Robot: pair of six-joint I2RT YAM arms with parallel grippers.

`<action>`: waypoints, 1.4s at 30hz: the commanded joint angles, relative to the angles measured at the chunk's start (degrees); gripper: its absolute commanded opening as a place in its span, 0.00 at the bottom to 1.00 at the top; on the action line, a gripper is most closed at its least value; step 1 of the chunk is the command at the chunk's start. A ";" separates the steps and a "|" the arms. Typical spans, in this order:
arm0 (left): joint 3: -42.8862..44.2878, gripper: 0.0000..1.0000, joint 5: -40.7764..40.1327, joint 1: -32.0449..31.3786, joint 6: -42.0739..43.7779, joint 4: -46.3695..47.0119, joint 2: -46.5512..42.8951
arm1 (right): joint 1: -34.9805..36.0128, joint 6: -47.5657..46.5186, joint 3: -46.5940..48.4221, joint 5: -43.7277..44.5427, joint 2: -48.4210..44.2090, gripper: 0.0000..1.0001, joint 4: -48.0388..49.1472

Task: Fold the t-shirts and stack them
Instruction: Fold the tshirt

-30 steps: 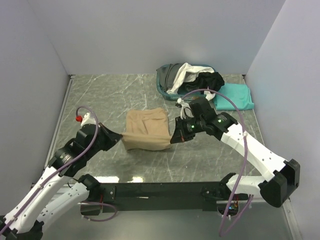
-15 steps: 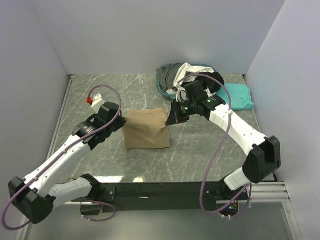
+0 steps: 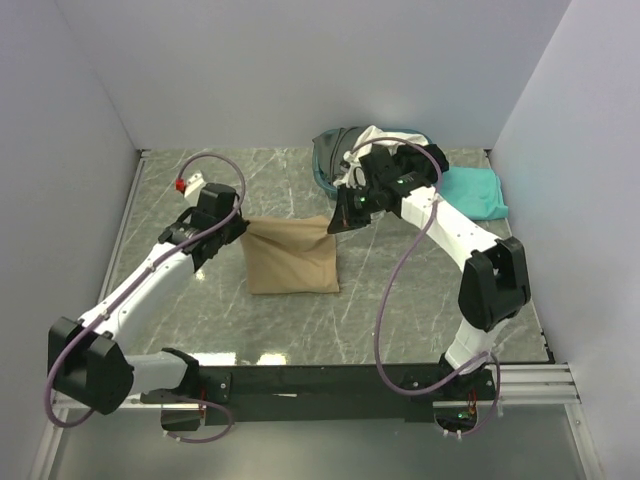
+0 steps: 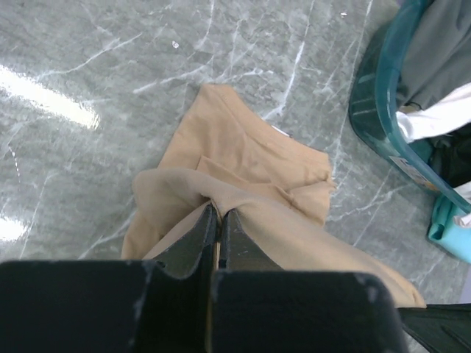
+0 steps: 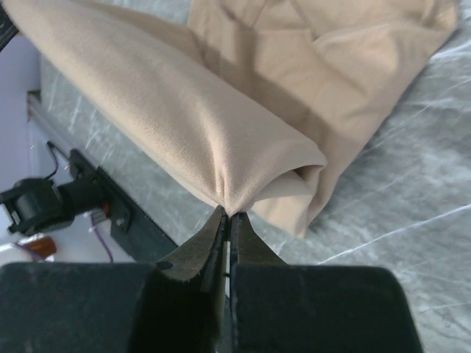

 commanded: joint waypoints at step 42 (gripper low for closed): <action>1.66 0.99 7.76 7.53 3.65 5.39 1.74 | 0.31 2.52 -4.01 16.95 -4.63 0.85 13.64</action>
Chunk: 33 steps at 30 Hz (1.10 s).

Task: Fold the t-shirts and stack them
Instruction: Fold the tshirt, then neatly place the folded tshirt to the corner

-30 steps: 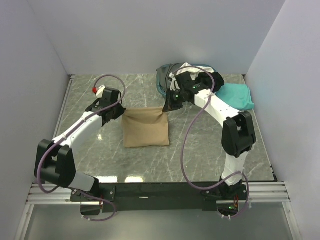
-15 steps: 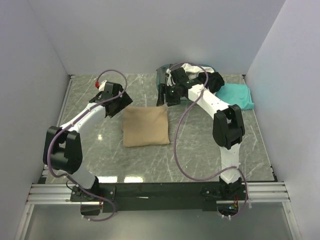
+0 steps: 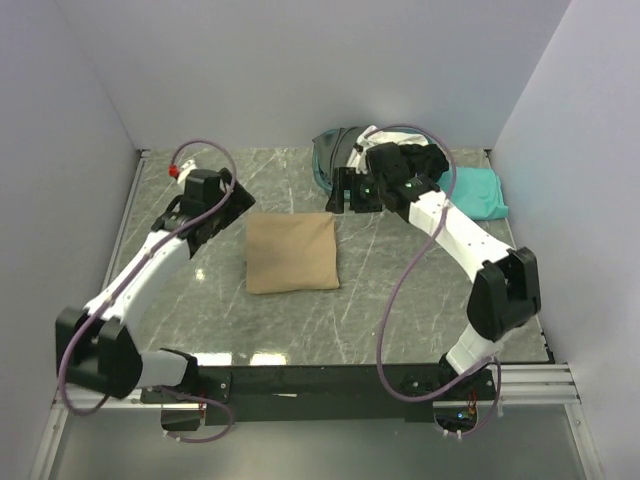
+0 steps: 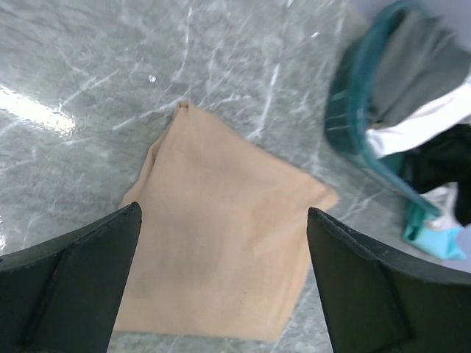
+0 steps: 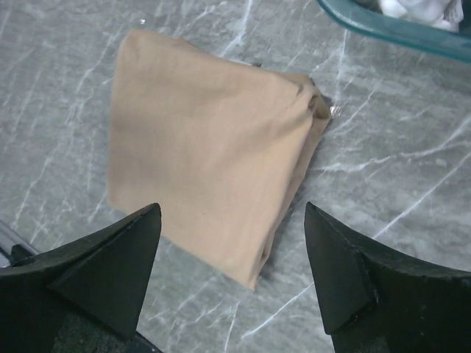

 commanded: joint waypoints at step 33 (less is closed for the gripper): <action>-15.42 0.99 -9.45 0.08 -5.23 -11.88 -28.56 | 8.92 6.53 -1.22 12.04 21.50 0.71 6.29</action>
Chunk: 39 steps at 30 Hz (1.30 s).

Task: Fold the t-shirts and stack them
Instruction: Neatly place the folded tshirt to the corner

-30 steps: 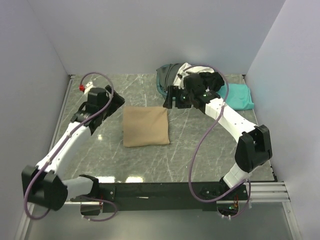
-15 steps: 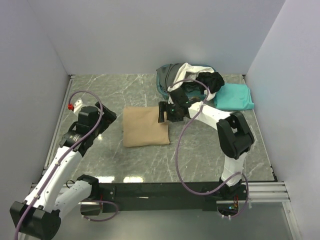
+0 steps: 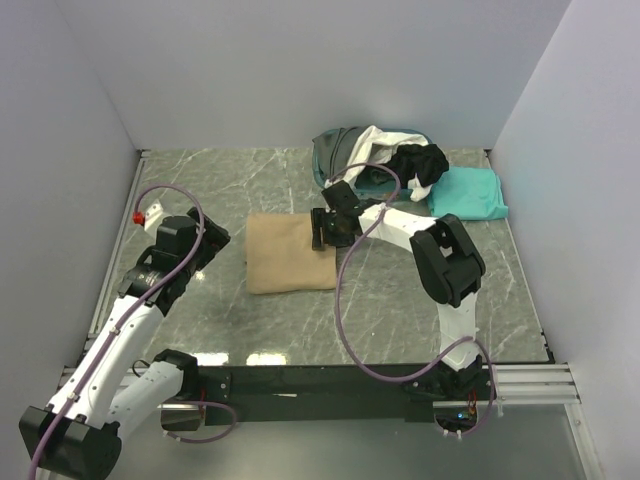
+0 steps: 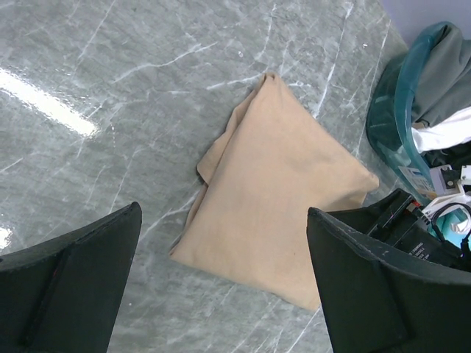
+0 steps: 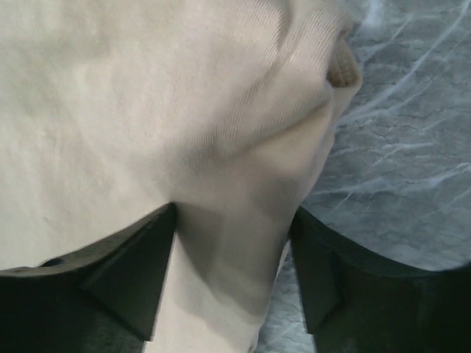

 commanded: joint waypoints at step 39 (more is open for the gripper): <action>0.43 0.99 -7.86 0.06 -2.90 -3.22 -2.87 | -19.25 -34.11 -9.61 54.36 -25.41 0.00 9.85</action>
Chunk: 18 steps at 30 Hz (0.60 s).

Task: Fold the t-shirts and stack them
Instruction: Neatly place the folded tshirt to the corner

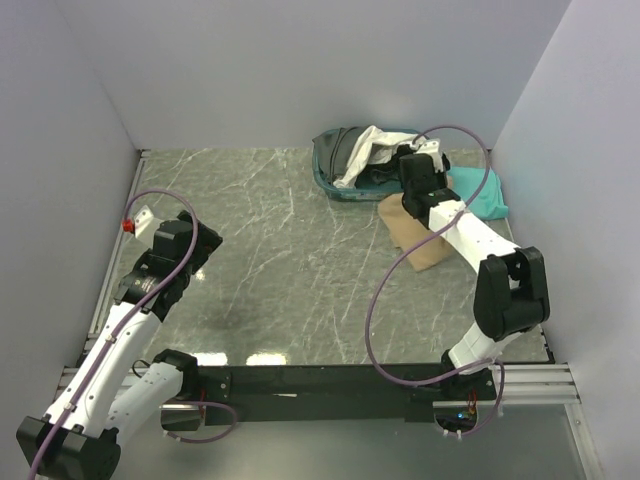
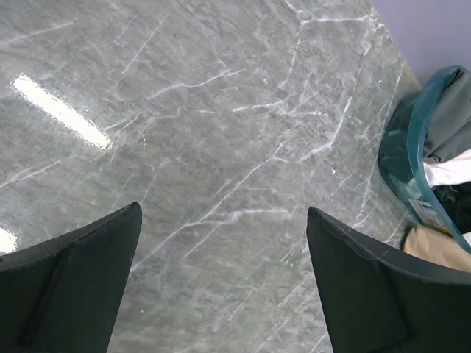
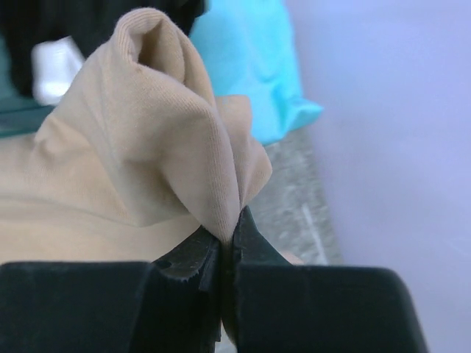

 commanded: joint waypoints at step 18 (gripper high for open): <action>1.06 0.99 -3.35 0.06 -0.95 -1.21 0.34 | -8.14 -2.42 15.14 10.13 -4.31 0.00 -8.48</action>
